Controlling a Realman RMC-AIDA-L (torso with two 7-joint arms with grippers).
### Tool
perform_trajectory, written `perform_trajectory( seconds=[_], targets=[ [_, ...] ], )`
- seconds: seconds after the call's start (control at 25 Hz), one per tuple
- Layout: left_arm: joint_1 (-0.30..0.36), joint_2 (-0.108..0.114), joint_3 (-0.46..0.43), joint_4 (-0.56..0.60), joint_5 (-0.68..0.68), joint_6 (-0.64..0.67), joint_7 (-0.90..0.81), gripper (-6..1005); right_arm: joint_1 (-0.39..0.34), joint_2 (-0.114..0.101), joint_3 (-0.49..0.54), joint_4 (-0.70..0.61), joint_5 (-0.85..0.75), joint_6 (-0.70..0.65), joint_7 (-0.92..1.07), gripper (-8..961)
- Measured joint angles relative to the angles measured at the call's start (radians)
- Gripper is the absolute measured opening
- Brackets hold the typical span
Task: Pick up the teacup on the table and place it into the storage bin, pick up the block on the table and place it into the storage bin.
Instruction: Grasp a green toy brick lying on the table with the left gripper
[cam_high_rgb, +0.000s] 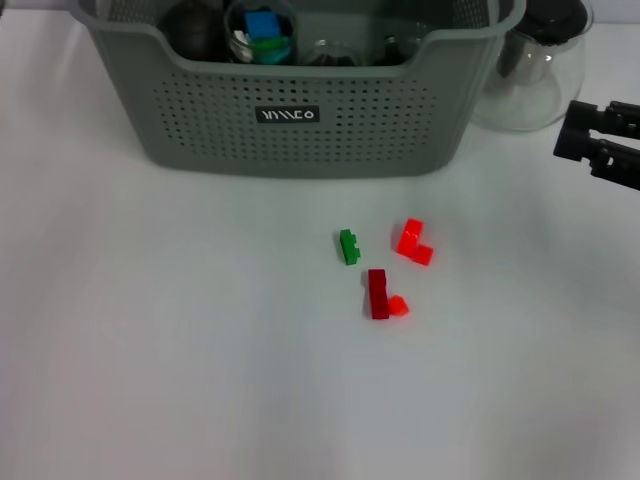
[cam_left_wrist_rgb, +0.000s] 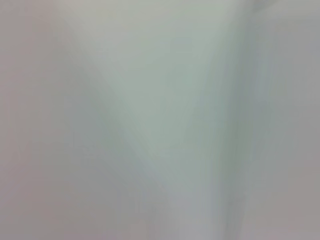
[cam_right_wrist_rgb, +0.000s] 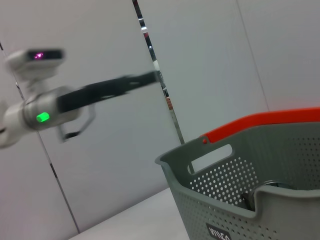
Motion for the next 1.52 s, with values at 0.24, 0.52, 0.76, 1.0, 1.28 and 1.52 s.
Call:
perform_trajectory(
  seconds=[0.24, 0.52, 0.76, 1.0, 1.28, 1.52],
  targets=[
    [0.145, -0.042, -0.044, -0.269, 0.077, 0.273, 0.506, 907, 0.0, -0.004, -0.002, -0.002, 0.0, 0.01, 0.027, 489],
    [0.066, -0.039, 0.009, -0.725, 0.281, 0.035, 0.82, 906, 0.009, -0.006, -0.002, -0.002, -0.011, 0.022, 0.046, 489],
    [-0.046, -0.043, 0.054, -0.897, 0.305, -0.221, 0.902, 904, 0.009, -0.006, -0.006, -0.006, -0.016, 0.021, 0.066, 489],
    [-0.125, -0.044, 0.051, -0.981, 0.319, -0.359, 1.002, 891, 0.007, -0.006, -0.013, -0.009, -0.016, 0.021, 0.086, 488],
    [-0.171, -0.044, 0.048, -1.009, 0.326, -0.452, 1.005, 809, 0.01, -0.006, -0.032, -0.012, -0.016, 0.022, 0.096, 488],
    [-0.206, -0.045, 0.048, -1.055, 0.322, -0.521, 1.004, 736, 0.012, -0.006, -0.039, -0.012, -0.015, 0.025, 0.103, 488]
  ],
)
